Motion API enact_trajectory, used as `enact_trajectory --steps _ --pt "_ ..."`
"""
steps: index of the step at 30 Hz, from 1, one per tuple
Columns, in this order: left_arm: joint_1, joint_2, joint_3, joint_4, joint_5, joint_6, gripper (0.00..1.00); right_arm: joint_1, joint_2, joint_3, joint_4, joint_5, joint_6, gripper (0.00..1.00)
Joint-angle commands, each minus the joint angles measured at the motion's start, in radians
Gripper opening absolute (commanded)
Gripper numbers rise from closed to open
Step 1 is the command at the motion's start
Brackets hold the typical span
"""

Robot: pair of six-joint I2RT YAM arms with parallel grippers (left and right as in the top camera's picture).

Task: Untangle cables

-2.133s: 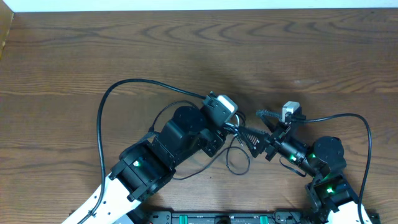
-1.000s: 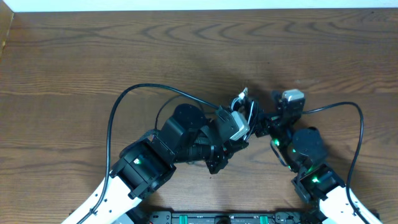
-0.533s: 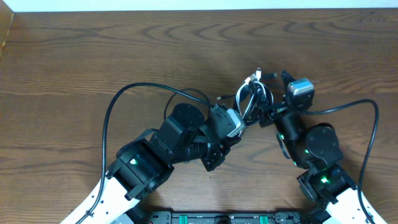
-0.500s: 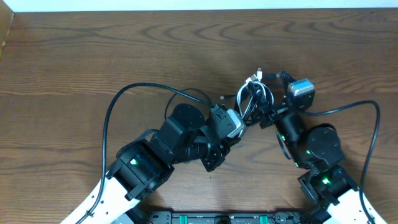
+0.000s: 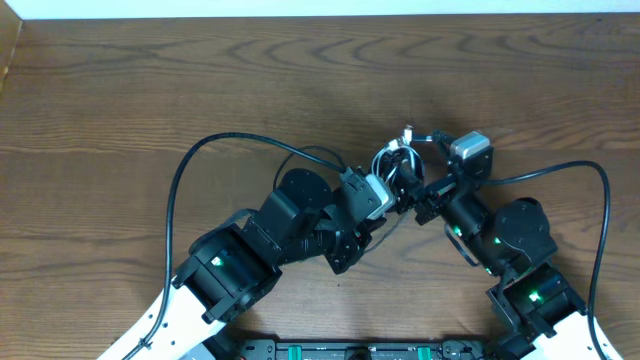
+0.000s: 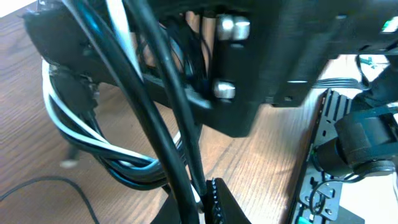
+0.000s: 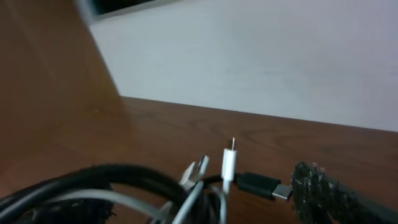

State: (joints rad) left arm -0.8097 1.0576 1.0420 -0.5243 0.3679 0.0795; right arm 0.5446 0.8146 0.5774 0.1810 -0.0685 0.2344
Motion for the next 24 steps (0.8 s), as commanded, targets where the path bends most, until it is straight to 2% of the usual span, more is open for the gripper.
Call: enact_trajectory --steps 1,7,8,9,11,13,15,24 --pt "0.002 0.001 -0.004 -0.003 -0.022 0.006 0.08 0.001 -0.016 0.027 0.009 -0.051 0.031 0.88" --pt "0.002 0.003 -0.004 -0.017 -0.021 0.006 0.08 0.001 -0.014 0.027 0.002 0.140 0.007 0.88" --pt "0.002 0.005 -0.004 -0.021 -0.021 0.006 0.09 0.001 -0.010 0.027 0.011 0.198 0.007 0.89" --pt "0.002 0.008 -0.004 -0.023 -0.021 0.006 0.14 0.001 -0.005 0.027 0.021 0.235 0.007 0.89" --pt "0.002 0.016 -0.004 -0.037 -0.021 0.006 0.16 0.001 0.008 0.027 0.061 0.273 0.008 0.89" --pt "0.002 0.035 -0.004 -0.053 -0.022 0.007 0.15 0.002 0.011 0.027 0.102 0.244 0.009 0.89" --pt "0.002 0.056 -0.004 -0.063 -0.021 0.006 0.08 0.003 0.002 0.027 0.137 0.174 0.008 0.89" --pt "0.002 0.134 -0.004 -0.066 -0.023 0.020 0.08 0.002 -0.027 0.027 0.129 0.122 0.049 0.89"
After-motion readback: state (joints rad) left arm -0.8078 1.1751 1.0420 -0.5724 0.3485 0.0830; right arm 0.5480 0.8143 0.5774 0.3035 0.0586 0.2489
